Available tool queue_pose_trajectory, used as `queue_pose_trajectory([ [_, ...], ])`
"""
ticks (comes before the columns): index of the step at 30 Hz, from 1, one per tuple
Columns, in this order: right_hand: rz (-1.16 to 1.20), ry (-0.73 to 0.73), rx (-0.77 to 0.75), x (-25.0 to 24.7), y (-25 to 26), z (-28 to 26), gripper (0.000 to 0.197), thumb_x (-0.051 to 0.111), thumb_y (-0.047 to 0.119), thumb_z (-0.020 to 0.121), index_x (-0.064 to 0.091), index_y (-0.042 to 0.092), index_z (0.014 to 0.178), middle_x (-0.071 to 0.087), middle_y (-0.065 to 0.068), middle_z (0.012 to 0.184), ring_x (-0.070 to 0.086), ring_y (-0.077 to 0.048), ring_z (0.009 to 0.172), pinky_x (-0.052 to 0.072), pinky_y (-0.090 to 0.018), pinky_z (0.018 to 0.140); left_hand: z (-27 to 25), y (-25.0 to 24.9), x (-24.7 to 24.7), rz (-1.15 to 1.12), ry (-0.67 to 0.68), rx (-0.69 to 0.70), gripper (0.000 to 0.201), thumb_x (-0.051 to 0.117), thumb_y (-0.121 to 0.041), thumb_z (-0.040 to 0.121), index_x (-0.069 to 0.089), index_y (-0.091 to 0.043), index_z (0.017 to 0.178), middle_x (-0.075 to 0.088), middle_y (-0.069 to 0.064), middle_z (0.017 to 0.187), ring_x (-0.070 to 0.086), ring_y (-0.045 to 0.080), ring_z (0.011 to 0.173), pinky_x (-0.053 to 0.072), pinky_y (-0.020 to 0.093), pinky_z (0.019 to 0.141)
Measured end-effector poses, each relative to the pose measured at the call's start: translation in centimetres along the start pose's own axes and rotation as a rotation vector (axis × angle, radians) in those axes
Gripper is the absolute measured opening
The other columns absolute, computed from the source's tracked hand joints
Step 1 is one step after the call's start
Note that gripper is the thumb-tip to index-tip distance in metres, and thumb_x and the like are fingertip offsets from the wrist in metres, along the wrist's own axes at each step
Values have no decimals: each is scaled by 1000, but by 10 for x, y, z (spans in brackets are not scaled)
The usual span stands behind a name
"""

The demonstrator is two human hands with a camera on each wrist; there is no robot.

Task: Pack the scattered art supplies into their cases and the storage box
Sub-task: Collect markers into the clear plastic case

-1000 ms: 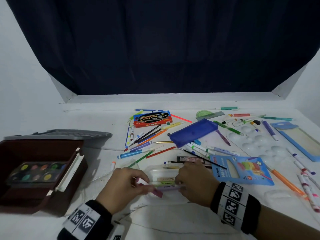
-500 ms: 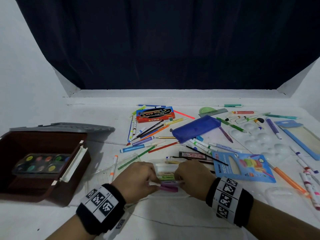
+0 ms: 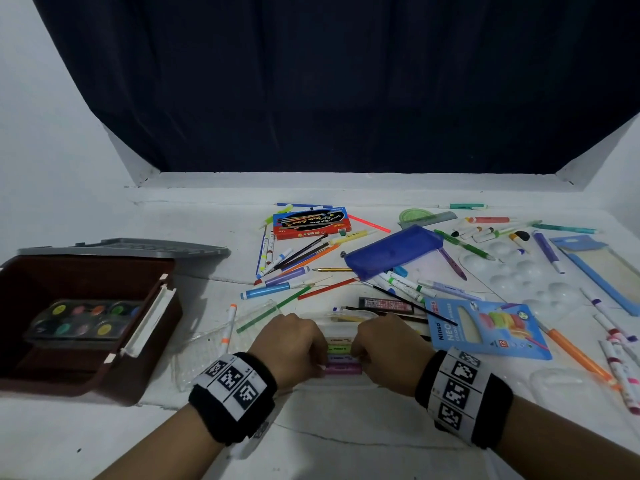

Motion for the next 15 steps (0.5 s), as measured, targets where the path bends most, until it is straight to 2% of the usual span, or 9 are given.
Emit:
queue_pose_trajectory([
  [5,-33,-8,-23,1,2,0,23,53,24,93,71,20,108,67,-1,104,60,-19,96,44,-31,88,-2,0,0,-39,-29,49,21,77,-42,78,78,-30,95,74,-10,93,65,8,83,39,17,71],
  [9,-35,-10,-56,0,3,1,24,51,26,94,69,20,110,66,-1,105,59,-19,96,41,-29,81,-8,3,-2,-133,-75,90,20,74,-45,81,76,-30,93,71,-10,89,62,8,78,46,20,71],
  [12,27,-30,-65,-9,3,2,26,48,31,96,68,21,109,65,0,101,59,-16,91,44,-28,77,-15,9,-12,-296,-174,92,15,69,-44,86,75,-31,92,65,-14,86,58,5,77,50,27,72],
  [15,93,-115,-76,-33,0,9,25,46,34,97,68,25,104,63,6,95,55,-10,84,46,-26,77,-21,28,-35,-442,-360,40,7,67,-39,90,71,-32,90,65,-18,86,60,6,79,48,19,70],
])
Point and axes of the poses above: each hand's wrist, its own z-axis towards the middle knuckle, its own x-axis out of the palm, y = z × x, the point moved 9 cm from there along z, towards the middle knuckle
